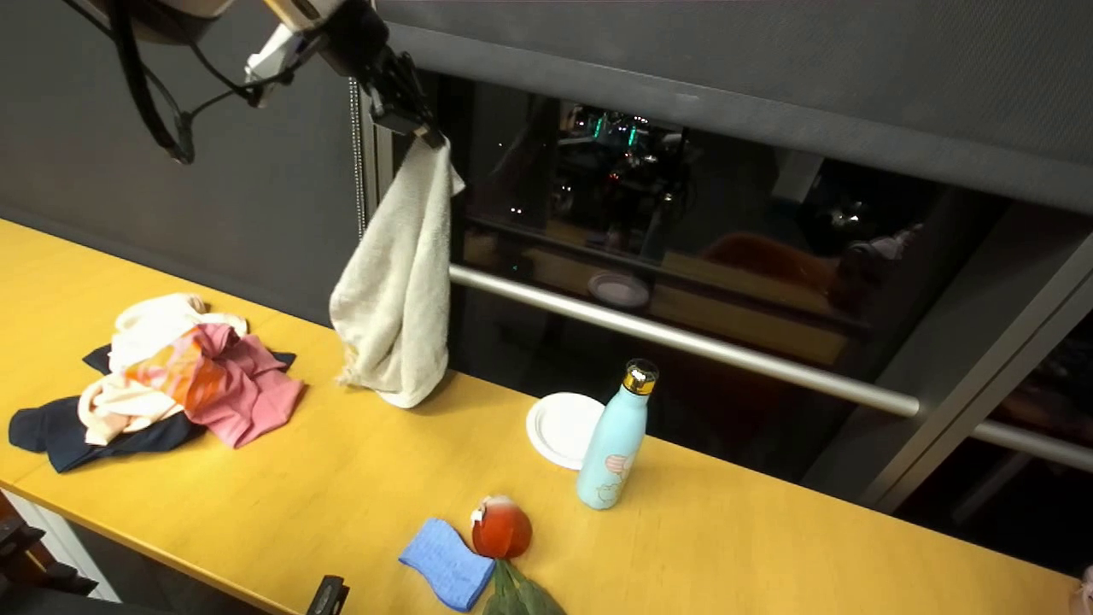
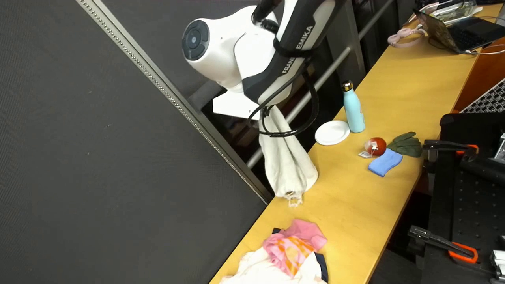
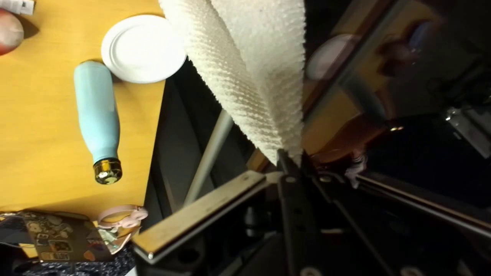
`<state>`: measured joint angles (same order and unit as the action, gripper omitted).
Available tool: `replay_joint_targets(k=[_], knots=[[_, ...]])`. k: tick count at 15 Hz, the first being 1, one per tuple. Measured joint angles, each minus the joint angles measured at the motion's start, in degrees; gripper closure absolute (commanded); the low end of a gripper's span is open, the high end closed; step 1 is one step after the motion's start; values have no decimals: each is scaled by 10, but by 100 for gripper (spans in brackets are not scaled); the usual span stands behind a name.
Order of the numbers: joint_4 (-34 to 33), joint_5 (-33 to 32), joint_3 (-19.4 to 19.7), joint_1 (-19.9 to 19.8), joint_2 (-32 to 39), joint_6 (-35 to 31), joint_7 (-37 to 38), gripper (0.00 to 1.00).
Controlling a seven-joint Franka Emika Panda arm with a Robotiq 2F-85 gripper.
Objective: Unfold the white towel and then fold it again
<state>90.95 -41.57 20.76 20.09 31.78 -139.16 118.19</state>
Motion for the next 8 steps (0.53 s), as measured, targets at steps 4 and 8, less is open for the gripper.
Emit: replay_joint_targets(k=[4, 8], knots=[[-36, 0, -1, -61, 32, 3, 11, 99], [-70, -2, -11, -59, 49, 42, 23, 99]])
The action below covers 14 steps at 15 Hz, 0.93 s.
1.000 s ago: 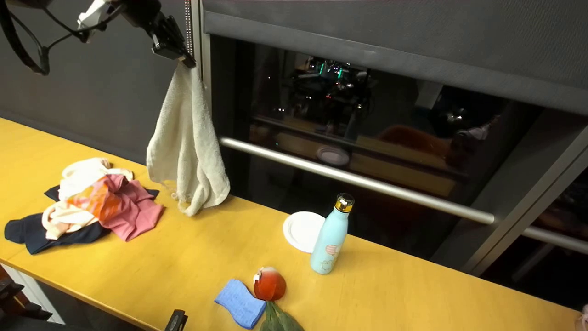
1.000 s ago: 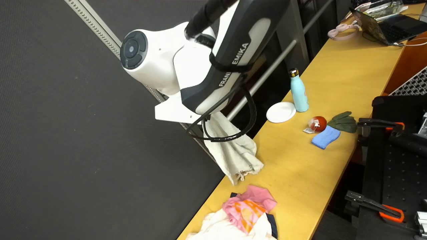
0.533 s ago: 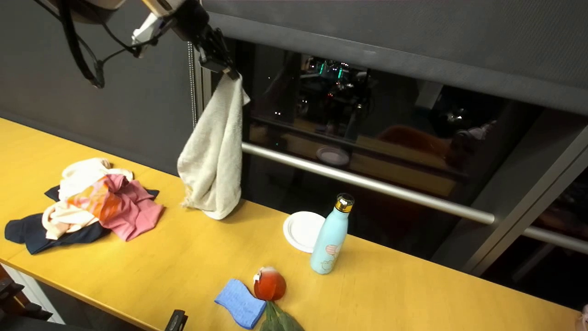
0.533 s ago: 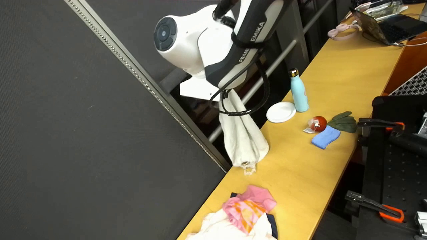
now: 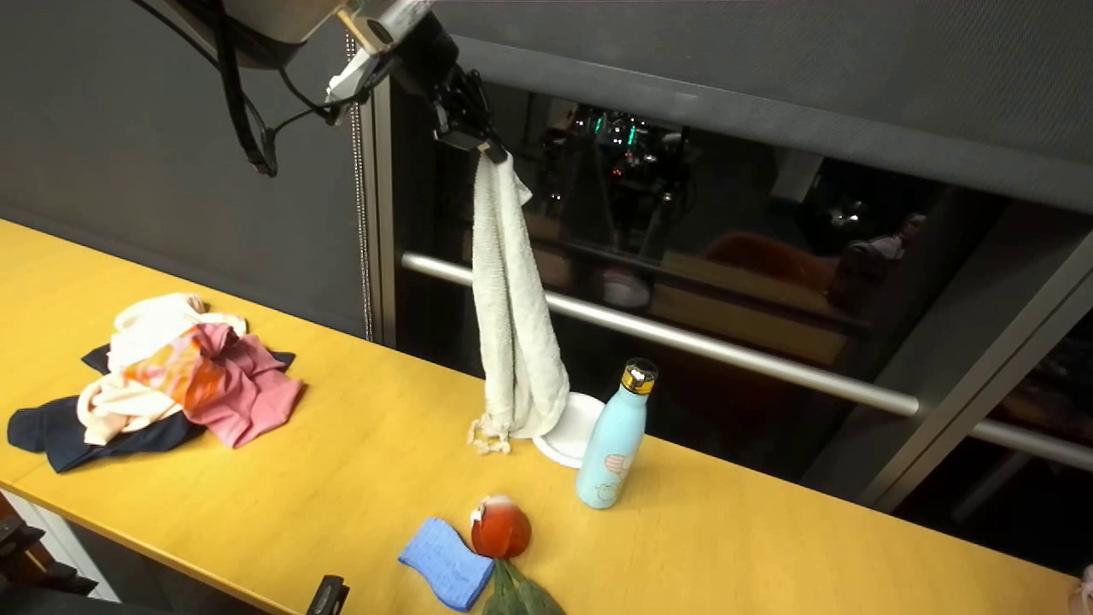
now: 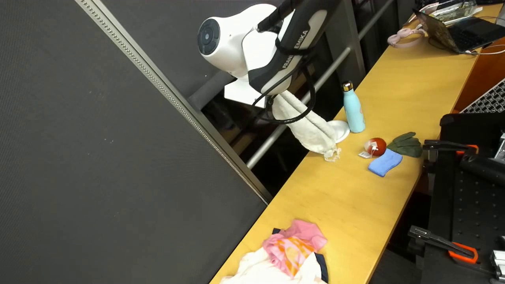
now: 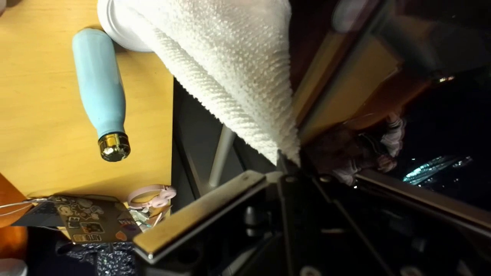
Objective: Unfold the white towel and then fold it again
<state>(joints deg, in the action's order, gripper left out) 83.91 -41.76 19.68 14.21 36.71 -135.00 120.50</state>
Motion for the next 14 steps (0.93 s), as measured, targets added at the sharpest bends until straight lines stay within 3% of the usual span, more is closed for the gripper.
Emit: replay_joint_targets(k=[6, 11, 14], knots=[[23, -53, -47, 58, -15, 83, 37, 99], [119, -53, -129, 42, -64, 76, -44, 99], [186, -53, -157, 33, -89, 45, -99, 99]])
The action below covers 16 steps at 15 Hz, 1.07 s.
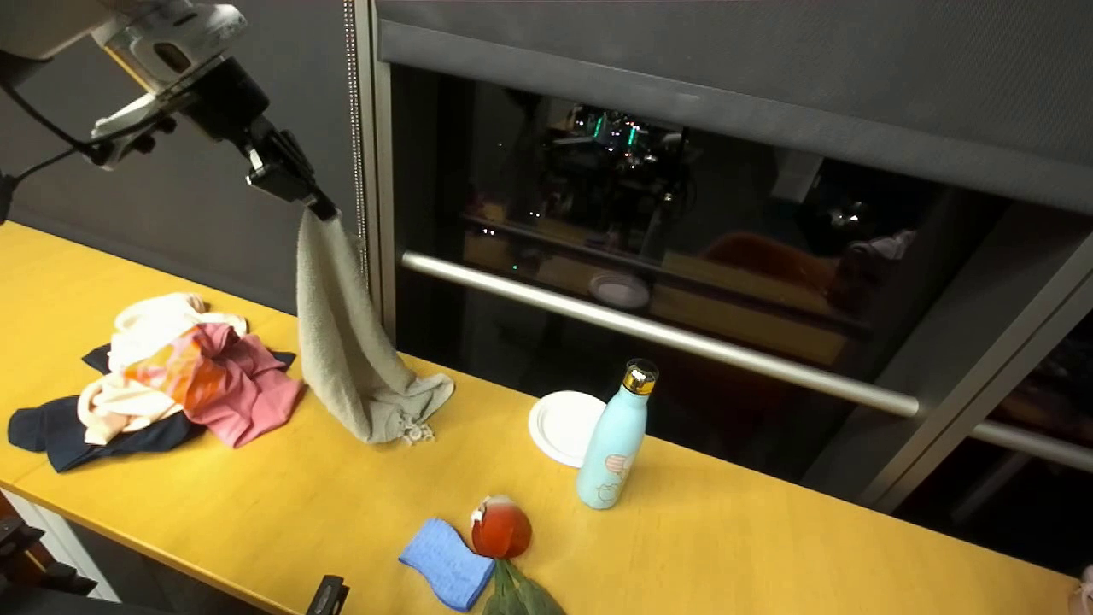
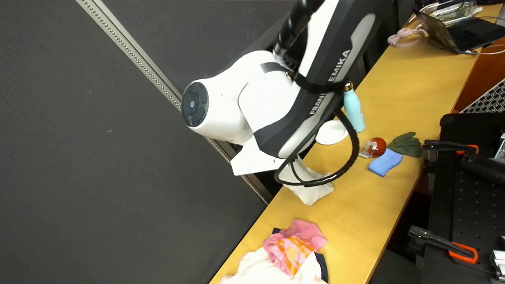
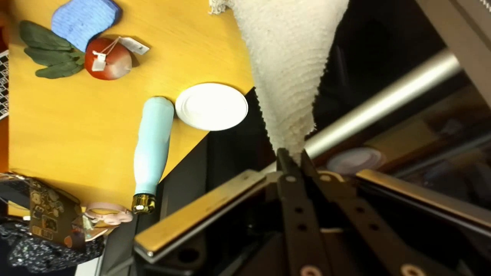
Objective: Unfold the white towel and then fold it again
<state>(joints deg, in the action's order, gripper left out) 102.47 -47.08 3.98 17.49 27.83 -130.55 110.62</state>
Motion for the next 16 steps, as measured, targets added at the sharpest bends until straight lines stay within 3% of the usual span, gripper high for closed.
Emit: replay_joint_targets(k=[6, 14, 16], knots=[[93, 5, -33, -31, -8, -68, -146, 99], [148, 55, -58, -39, -6, -68, -398, 99], [151, 60, -58, -36, 3, -41, -448, 99]])
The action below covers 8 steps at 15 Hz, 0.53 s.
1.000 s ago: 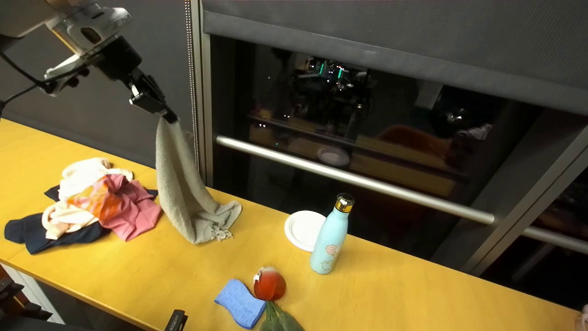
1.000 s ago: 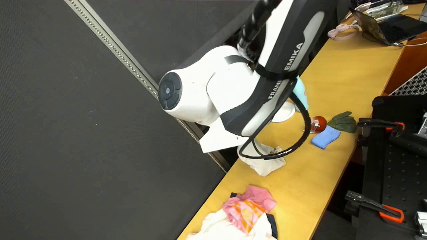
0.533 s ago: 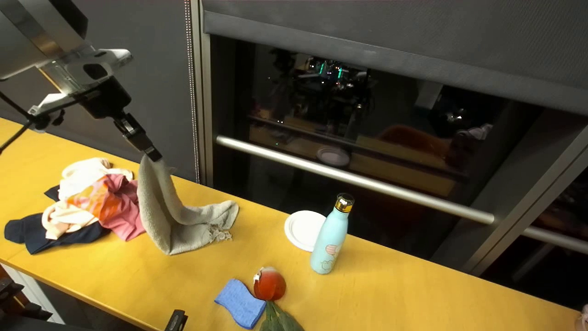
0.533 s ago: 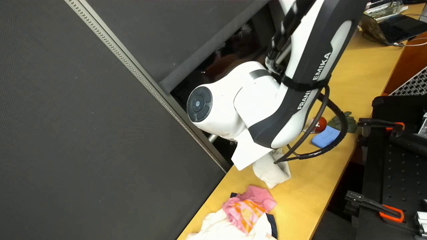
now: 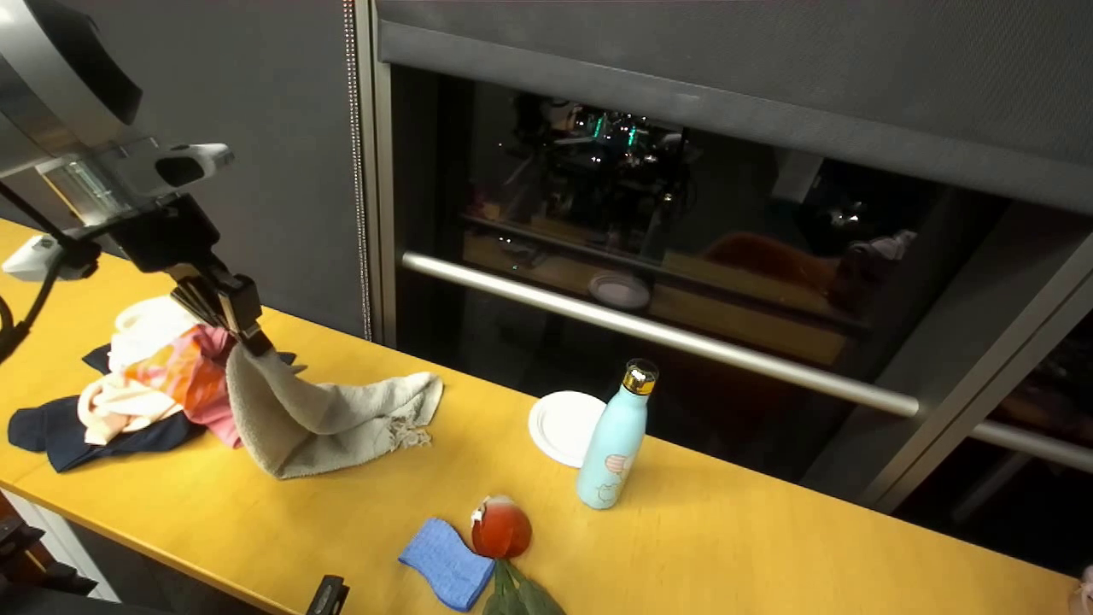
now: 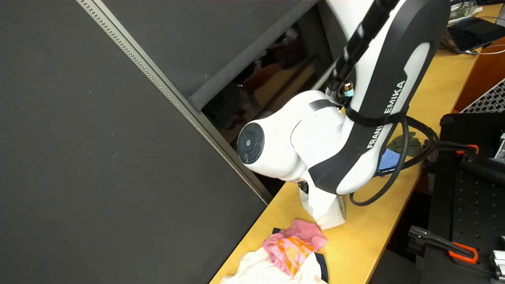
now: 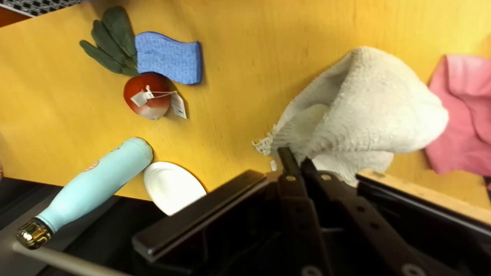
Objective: Unfold the white towel and then fold it again
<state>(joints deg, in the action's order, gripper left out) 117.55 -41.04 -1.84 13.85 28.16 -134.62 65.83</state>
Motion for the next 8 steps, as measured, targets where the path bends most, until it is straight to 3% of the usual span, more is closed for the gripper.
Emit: replay_joint_targets(k=[4, 8], knots=[[-3, -2, 0, 1, 22, 62, -94, 99], [-25, -48, 4, 2, 75, 12, -145, 99]])
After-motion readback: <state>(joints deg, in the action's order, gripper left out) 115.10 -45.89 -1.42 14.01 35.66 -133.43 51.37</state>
